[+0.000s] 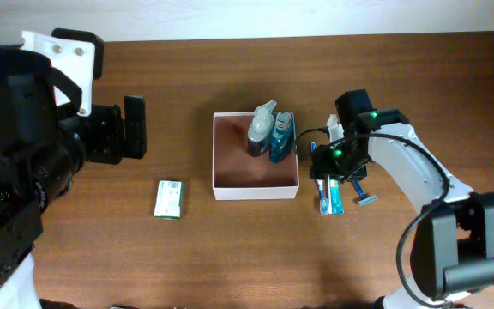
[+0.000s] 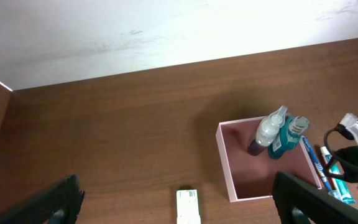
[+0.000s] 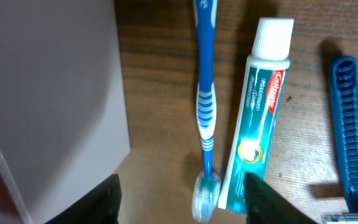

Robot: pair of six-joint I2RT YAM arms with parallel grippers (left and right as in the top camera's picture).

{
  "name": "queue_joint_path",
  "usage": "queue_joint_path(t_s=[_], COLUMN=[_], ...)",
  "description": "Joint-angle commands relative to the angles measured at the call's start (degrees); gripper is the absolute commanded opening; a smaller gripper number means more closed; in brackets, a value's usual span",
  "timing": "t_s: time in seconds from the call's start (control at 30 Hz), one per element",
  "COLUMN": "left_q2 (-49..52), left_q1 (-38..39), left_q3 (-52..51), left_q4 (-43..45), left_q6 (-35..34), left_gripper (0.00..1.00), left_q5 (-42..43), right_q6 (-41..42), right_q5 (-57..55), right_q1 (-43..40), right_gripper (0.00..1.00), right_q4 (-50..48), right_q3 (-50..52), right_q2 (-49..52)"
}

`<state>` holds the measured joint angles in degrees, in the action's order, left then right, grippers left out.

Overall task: Pack container
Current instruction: 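Reach the right gripper down and grasp the blue toothbrush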

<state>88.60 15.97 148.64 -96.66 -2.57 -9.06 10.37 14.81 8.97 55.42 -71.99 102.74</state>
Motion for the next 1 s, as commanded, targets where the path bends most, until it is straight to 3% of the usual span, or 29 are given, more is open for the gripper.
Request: queue_joint_path(t_s=[0.0, 0.33, 0.97], left_q2=[-0.59, -0.59, -0.59], left_q1=[-0.26, -0.26, -0.26], left_q3=[-0.09, -0.09, -0.09], left_q4=[-0.02, -0.02, -0.02], left_q6=[0.9, 0.9, 0.9], left_gripper=[0.99, 0.99, 0.99], left_q5=[-0.44, -0.44, -0.44], right_q6=[1.16, 1.05, 1.22], right_q5=[-0.42, -0.28, -6.32], right_q1=[-0.35, -0.33, -0.22], right_gripper=[0.55, 0.55, 0.33], right_q4=[-0.92, -3.43, -5.46], right_q3=[0.09, 0.2, 0.2], right_q2=[2.47, 7.48, 11.43])
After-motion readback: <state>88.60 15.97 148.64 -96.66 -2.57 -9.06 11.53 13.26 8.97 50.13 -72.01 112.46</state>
